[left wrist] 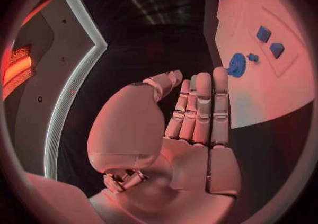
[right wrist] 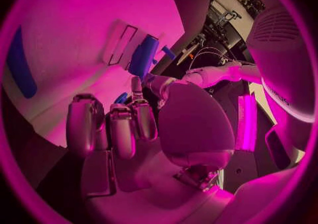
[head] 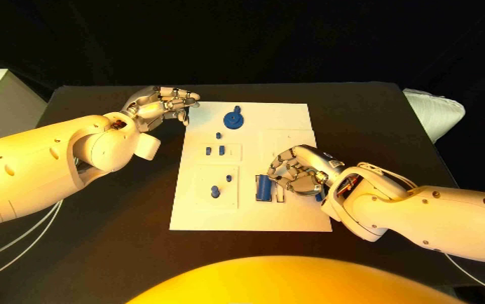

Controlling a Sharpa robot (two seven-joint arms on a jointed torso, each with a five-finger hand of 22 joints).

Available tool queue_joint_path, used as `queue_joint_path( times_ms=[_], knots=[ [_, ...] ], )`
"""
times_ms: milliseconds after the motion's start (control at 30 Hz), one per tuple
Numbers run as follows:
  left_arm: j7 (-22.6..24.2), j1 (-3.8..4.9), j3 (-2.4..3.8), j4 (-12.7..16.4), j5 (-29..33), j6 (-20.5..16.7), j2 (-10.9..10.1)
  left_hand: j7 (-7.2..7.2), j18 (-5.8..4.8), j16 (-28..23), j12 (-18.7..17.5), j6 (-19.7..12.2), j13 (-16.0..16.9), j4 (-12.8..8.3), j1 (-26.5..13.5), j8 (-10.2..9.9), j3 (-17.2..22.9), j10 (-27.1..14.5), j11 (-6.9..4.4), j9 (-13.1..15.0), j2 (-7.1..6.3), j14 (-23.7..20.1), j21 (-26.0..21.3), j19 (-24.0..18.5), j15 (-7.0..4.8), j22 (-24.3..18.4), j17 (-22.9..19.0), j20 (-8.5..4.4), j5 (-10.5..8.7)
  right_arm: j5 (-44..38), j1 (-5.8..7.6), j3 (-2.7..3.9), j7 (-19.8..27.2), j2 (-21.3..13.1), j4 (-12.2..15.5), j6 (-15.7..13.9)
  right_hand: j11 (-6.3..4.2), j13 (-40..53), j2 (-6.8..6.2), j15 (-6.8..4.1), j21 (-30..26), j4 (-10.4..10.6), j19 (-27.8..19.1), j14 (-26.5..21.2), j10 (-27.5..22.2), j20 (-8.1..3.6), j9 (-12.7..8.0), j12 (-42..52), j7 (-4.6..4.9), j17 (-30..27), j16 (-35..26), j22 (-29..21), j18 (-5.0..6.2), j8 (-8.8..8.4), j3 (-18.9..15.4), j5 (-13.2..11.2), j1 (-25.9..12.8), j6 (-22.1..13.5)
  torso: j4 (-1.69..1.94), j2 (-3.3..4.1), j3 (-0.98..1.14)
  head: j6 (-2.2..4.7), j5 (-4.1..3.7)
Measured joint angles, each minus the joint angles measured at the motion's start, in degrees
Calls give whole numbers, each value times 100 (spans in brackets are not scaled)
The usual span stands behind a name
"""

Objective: Assemble the parts on the task board

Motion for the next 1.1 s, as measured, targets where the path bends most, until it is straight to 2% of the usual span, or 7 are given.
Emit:
queue_joint_path(
  times_ms=[133,233,367,667,900,1100],
  knots=[
    [-3,-1,-1,-1,0,0,-1,0,0,0,0,0,0,1,0,0,1,0,0,0,0,0,0,0,0,-1,0,0,0,-17,-1,11,-13,72,-40,24,0,0,173,0,0,-177,0,0,0,0,-13,0,1,0,29,0,0,44,135,-60,173,-2,1,0,1,0,7],
    [-7,-1,-1,0,0,0,-1,-20,0,0,0,-21,0,16,0,0,16,0,0,-6,0,0,0,0,0,-8,0,0,0,-55,2,17,-34,121,-78,42,-22,0,307,0,44,-382,0,0,20,0,-8,31,-38,0,29,0,0,94,242,-70,307,44,-2,0,1,0,13],
    [-12,-2,-1,2,0,1,-1,-20,0,0,0,-21,0,16,0,0,16,0,0,-6,0,0,0,0,0,-8,0,0,0,-124,5,22,-80,181,-150,68,-42,0,313,0,45,-447,0,0,0,0,26,31,-34,0,29,-1,0,158,275,-111,314,80,-3,0,1,0,14],
    [-25,-2,0,6,0,1,-6,0,-1,0,0,-41,-4,32,0,0,0,0,0,-12,0,0,0,0,0,-8,1,0,0,-265,1,24,-199,245,-233,107,-42,4,343,-21,67,-483,0,-21,0,0,59,53,-32,5,29,-1,0,184,285,-136,343,81,-5,1,-1,0,15],
    [-38,-2,0,8,0,2,-12,0,0,0,0,-41,-5,31,0,0,0,0,0,-11,0,-21,1,0,21,-13,1,0,0,-358,-1,22,-285,247,-232,113,-41,4,342,-21,66,-523,0,-21,0,-1,77,53,-30,4,28,-2,0,229,245,-136,342,79,-5,1,-1,0,10],
    [-46,-3,0,8,0,3,-13,0,0,0,0,-41,-5,31,0,0,0,1,0,-11,0,-20,1,0,20,-13,1,0,0,-374,-13,11,-286,219,-195,8,-41,3,312,-21,66,-539,0,-21,0,-1,90,53,-29,4,28,-2,0,253,228,-136,312,77,-5,-1,-1,0,10]
  ],
)
